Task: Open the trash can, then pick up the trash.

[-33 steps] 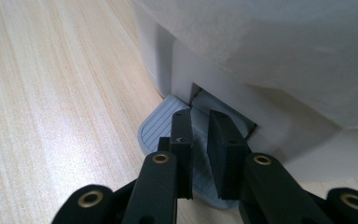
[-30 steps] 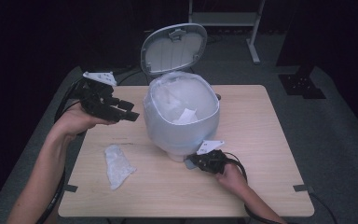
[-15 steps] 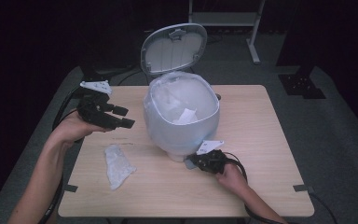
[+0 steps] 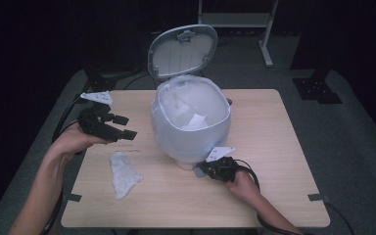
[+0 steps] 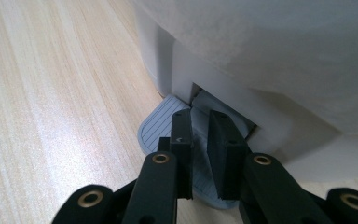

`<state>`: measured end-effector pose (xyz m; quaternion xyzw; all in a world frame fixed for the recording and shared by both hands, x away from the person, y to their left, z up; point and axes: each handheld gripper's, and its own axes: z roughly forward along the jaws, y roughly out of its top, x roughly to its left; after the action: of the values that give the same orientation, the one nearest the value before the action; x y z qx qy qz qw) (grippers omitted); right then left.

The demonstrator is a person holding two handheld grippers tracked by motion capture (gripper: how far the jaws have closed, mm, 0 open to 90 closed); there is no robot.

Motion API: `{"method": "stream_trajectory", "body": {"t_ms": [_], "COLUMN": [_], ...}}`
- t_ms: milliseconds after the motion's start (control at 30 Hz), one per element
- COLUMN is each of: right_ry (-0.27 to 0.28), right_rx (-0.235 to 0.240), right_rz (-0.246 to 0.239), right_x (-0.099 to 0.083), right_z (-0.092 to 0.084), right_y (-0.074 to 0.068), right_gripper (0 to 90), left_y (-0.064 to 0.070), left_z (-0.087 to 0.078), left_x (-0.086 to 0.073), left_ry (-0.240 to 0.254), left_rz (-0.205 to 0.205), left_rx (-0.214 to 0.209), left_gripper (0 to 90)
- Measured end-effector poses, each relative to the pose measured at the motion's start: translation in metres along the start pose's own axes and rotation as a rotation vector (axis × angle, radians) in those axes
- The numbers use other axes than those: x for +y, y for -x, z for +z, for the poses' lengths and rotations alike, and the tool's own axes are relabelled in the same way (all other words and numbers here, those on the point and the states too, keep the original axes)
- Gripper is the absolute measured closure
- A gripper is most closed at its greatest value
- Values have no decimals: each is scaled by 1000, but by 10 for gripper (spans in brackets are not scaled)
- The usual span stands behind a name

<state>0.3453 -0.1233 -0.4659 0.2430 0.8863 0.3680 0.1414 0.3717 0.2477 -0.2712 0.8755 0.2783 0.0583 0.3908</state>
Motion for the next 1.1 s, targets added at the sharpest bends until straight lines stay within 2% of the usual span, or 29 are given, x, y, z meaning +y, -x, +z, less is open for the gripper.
{"method": "stream_trajectory", "body": {"t_ms": [300, 467, 733, 933, 1100], "right_ry": [-12, -16, -11, -15, -10], "right_rx": [-10, -15, -20, -23, -27], "right_rz": [-8, -10, -7, -13, -8], "right_x": [2, 2, 1, 2, 1], "right_z": [0, 0, 0, 0, 0], "right_y": [-2, -2, -3, -3, -4], "right_gripper": [796, 796, 796, 796, 795], "left_y": [0, 4, 1, -1, -2], "left_z": [11, 15, 14, 14, 16], "left_x": [-17, -26, -47, -58, -66], "left_ry": [9, -4, -3, 19, 12], "left_rz": [7, 22, -5, -10, -6], "left_rx": [14, 33, 49, 54, 54], "left_gripper": [186, 185, 184, 184, 184]}}
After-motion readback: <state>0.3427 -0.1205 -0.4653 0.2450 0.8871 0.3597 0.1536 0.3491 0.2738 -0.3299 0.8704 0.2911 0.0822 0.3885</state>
